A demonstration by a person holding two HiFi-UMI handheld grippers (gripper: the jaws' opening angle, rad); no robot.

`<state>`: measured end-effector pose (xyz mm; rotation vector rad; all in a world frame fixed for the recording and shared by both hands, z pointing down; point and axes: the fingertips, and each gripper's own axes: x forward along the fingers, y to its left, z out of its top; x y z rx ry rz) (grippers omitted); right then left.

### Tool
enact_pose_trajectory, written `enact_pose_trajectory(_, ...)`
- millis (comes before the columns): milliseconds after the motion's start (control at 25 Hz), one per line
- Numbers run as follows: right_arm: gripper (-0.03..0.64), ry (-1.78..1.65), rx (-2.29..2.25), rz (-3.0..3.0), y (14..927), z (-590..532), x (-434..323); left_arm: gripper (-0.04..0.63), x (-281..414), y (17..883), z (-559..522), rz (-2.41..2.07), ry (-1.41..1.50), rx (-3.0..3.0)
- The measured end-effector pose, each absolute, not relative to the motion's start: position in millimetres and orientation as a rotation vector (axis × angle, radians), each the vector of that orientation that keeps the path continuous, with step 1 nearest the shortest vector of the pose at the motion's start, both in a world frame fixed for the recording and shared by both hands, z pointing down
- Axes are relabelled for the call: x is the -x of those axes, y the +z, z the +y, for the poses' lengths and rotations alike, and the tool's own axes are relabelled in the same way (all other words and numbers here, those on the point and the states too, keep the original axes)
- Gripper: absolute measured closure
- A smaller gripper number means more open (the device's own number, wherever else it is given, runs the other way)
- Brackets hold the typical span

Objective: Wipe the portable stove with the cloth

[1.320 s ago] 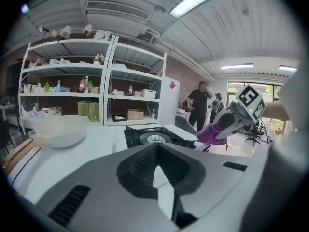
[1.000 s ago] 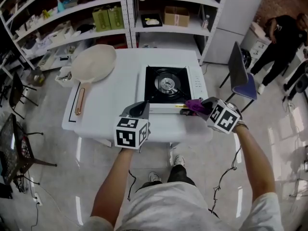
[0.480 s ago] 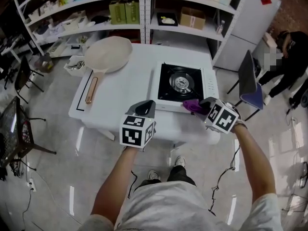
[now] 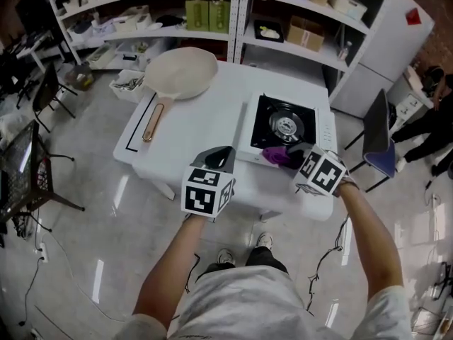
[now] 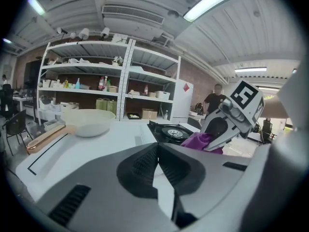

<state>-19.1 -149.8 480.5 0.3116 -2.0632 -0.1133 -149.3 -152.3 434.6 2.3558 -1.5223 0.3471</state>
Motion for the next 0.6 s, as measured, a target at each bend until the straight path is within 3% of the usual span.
enact_pose_trajectory(600, 0.554, -0.126, -0.148, -2.155, 478, -159, 104, 0.591, 187, 446, -136, -1.637, 0.366, -2.241)
